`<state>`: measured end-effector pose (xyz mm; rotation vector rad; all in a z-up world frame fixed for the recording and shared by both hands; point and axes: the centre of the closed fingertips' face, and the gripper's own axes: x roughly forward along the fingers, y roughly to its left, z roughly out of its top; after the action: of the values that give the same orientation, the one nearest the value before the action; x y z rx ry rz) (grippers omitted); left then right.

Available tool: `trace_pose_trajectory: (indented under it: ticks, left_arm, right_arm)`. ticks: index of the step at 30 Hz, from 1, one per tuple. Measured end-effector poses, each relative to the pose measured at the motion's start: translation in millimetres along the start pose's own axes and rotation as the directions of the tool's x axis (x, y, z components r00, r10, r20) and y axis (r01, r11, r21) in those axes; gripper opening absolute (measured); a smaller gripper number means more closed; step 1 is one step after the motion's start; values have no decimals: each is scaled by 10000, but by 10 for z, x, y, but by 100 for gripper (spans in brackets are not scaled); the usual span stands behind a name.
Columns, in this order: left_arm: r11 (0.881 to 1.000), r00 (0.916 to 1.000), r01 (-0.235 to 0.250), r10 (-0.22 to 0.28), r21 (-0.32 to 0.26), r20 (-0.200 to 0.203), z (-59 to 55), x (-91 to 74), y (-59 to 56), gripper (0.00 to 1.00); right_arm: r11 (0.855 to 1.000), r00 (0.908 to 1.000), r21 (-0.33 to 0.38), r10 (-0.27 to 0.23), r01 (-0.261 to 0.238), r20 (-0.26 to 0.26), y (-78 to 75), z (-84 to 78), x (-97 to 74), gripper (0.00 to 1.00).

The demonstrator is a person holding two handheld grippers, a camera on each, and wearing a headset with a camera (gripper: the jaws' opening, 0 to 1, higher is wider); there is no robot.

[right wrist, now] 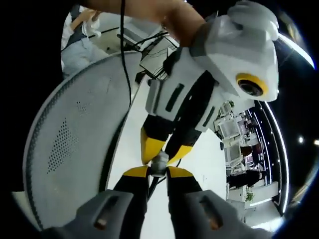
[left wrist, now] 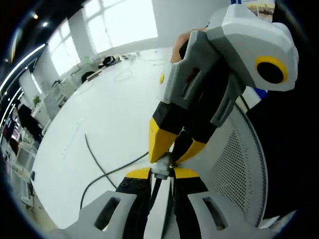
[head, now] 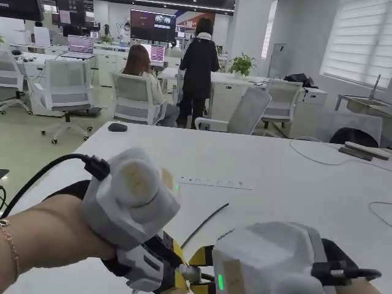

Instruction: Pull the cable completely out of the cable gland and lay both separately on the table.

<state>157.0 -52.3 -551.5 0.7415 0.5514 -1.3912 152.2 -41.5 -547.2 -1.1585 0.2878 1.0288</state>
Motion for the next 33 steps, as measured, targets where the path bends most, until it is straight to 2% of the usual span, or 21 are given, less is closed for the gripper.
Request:
trace_pose_trajectory:
  ticks: [3, 6, 9, 10, 11, 13, 14, 16, 17, 18, 19, 20, 23, 24, 25, 26, 28, 30, 31, 32, 33]
  left_arm:
    - [9921, 9959, -879, 893, 892, -126, 27, -15, 62, 16]
    - [9574, 9783, -1891, 2029, 2182, -424, 15, -27, 121, 16]
    - [9271, 9640, -2542, 2658, 2754, -47, 96, -48, 123, 16]
    - [9099, 9601, -2703, 2791, 3147, 177, 142, -62, 102, 16]
    - [8854, 9499, -3027, 3105, 3528, 358, 185, -90, 111, 16]
    - [8543, 9392, -3288, 3404, 4026, 446, 216, -121, 109, 16]
    - [8310, 9285, -3540, 3674, 4291, 544, 245, -145, 120, 17]
    - [7945, 9190, -3756, 3858, 4773, 811, 304, -166, 103, 17]
    - [8018, 9216, -3697, 3806, 4696, 756, 293, -159, 77, 17]
    - [7922, 9207, -3705, 3821, 4850, 792, 304, -161, 69, 17]
    - [7643, 9104, -3864, 4057, 5163, 808, 314, -179, 97, 17]
    - [7688, 9121, -3825, 4027, 5124, 767, 299, -172, 87, 17]
    - [7729, 9157, -3741, 3954, 5125, 719, 296, -173, 86, 17]
    - [7759, 9199, -3623, 3867, 5164, 644, 288, -159, 70, 17]
    - [7739, 9198, -3605, 3876, 5206, 607, 286, -150, 68, 17]
    - [7754, 9191, -3621, 3895, 5173, 594, 288, -149, 73, 17]
    - [8161, 9283, -3516, 3672, 4587, 583, 284, -140, 76, 16]
    - [8378, 9351, -3394, 3498, 4276, 568, 278, -143, 86, 16]
    - [8542, 9401, -3295, 3363, 4022, 559, 272, -138, 77, 16]
    - [8823, 9500, -3059, 3075, 3577, 539, 259, -125, 57, 16]
    - [8900, 9529, -2980, 2985, 3451, 531, 253, -120, 51, 16]
  right_arm:
    - [9825, 9983, 1822, 302, -387, 493, -53, -9, -50, 13]
    - [9306, 9887, 3538, 453, -938, 1428, -124, 12, -139, 18]
    - [8952, 9857, 4318, 429, -1104, 1631, -194, -56, -176, 20]
    - [8723, 9838, 4734, 433, -1223, 1742, -215, -89, -181, 20]
    - [8449, 9792, 5145, 499, -1463, 1964, -216, -97, -183, 20]
    - [7968, 9688, 5696, 765, -2016, 2358, -183, -90, -185, 22]
    - [7668, 9599, 5976, 851, -2342, 2670, -167, -65, -185, 24]
    - [7409, 9522, 6230, 732, -2511, 2967, -183, -50, -177, 25]
    - [7370, 9467, 6237, 680, -2604, 3150, -186, -28, -185, 20]
    - [7199, 9390, 6367, 613, -2764, 3384, -194, -1, -193, 17]
    - [6907, 9342, 6596, 663, -2966, 3506, -183, 2, -209, 14]
    - [6895, 9298, 6567, 672, -3054, 3619, -184, 12, -215, 12]
    - [7030, 9341, 6455, 763, -2985, 3488, -150, 26, -204, 12]
    - [7229, 9392, 6262, 934, -2922, 3305, -122, 20, -201, 11]
    - [7550, 9477, 5996, 900, -2654, 3061, -128, 6, -197, 11]
    - [7767, 9528, 5810, 792, -2434, 2931, -142, 5, -194, 11]
    - [8240, 9635, 5290, 715, -2027, 2578, -136, 2, -194, 11]
    - [8574, 9726, 4879, 577, -1639, 2254, -140, -2, -189, 11]
    - [8783, 9761, 4549, 546, -1472, 2105, -137, -7, -184, 11]
    - [9048, 9814, 4055, 594, -1302, 1827, -115, -12, -180, 11]
    - [9132, 9825, 3875, 610, -1261, 1760, -108, -14, -174, 11]
